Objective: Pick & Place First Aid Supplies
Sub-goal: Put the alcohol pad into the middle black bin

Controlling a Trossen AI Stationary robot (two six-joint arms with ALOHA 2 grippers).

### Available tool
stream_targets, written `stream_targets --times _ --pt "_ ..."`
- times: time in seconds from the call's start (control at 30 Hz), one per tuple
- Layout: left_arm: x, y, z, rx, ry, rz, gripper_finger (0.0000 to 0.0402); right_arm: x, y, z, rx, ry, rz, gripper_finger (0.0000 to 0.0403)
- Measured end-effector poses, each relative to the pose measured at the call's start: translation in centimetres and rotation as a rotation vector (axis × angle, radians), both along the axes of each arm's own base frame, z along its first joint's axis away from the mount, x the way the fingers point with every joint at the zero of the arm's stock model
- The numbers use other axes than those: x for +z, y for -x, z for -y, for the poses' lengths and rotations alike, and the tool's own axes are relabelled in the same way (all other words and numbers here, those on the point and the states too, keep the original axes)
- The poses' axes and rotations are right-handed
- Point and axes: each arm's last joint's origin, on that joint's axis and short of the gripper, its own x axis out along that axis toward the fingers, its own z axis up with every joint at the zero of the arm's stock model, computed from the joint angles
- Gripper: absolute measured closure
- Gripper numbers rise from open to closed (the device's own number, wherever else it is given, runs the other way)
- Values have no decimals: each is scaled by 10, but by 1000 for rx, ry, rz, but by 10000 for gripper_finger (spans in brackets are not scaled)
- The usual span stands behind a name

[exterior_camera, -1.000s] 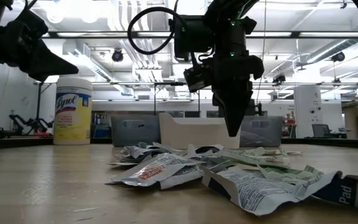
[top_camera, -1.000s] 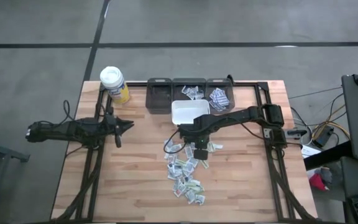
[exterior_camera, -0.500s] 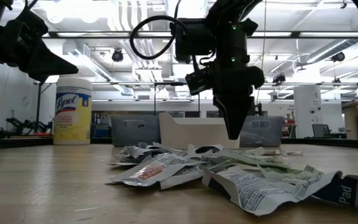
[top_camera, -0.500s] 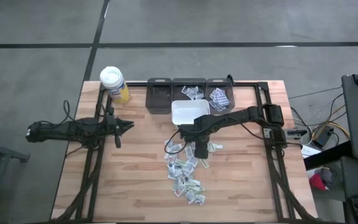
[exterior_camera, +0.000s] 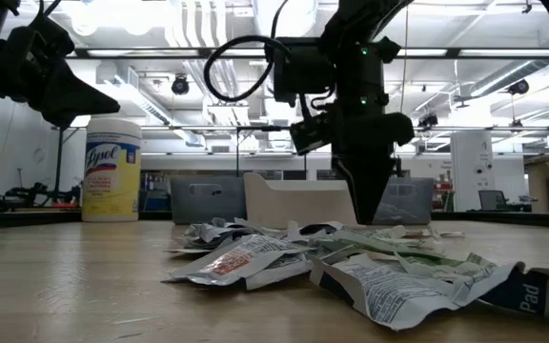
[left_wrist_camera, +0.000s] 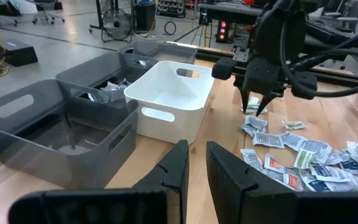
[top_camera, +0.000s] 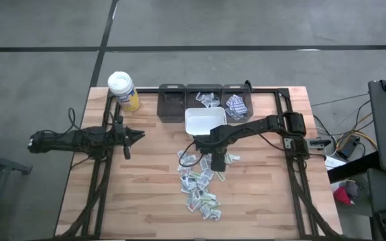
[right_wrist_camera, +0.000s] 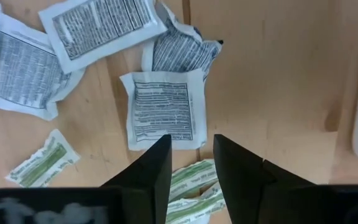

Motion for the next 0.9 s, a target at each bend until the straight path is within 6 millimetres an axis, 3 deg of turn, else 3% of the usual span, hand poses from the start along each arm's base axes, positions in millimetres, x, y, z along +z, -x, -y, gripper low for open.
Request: stream_targets --times 0.3,0.77,0.9 --pt "0 0 0 -12 3 0 349 -14 7 0 -31 3 -4 281" --pt "0 0 0 -13 1 -1 349 -15 8 1 -51 10 -12 388" --pt "0 0 0 -14 1 -2 348 -10 3 0 -46 2 7 394"
